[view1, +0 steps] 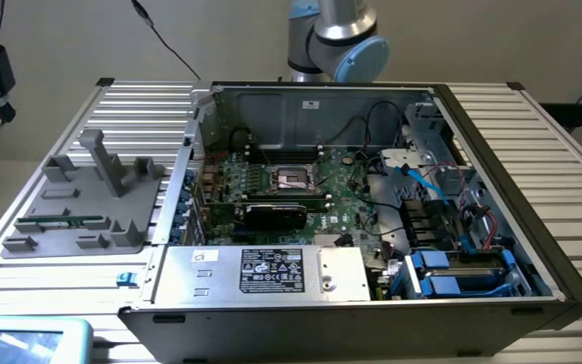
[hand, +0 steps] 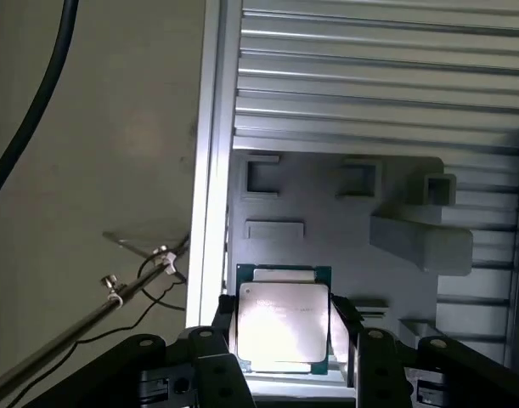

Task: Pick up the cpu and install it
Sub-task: 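Pick up the cpu and move it towards the insertion slot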

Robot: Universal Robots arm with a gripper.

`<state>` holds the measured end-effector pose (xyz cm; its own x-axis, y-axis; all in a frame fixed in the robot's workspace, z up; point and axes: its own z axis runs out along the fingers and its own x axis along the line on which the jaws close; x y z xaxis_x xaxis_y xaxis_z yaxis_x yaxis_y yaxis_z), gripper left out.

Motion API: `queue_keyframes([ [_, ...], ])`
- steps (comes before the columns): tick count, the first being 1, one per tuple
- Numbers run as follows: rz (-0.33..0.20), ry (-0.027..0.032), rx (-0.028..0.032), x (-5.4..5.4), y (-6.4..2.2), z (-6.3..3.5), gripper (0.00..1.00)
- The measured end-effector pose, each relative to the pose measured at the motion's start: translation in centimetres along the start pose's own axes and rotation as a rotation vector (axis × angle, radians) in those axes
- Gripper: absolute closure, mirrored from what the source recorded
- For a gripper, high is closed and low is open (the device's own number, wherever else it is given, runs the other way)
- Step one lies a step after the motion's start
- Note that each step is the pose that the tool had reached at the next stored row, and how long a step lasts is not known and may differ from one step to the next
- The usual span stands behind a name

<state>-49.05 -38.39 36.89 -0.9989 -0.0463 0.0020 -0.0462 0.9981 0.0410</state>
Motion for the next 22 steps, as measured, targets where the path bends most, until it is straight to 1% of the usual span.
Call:
queue_keyframes([
  [8, 0.000, 0.0000, 0.0015, 0.0, 0.14, -3.44, 0.47],
  [11, 0.000, 0.0001, 0.0027, 0.0, 0.18, -4.38, 0.47],
  [17, 0.000, -0.0007, 0.0030, -0.1, 0.17, -4.48, 0.47],
  [18, 0.000, -0.0006, 0.0030, -0.4, 0.16, -4.48, 0.47],
  [22, 0.000, -0.0006, 0.0031, -2.1, 0.04, -4.49, 0.47],
])
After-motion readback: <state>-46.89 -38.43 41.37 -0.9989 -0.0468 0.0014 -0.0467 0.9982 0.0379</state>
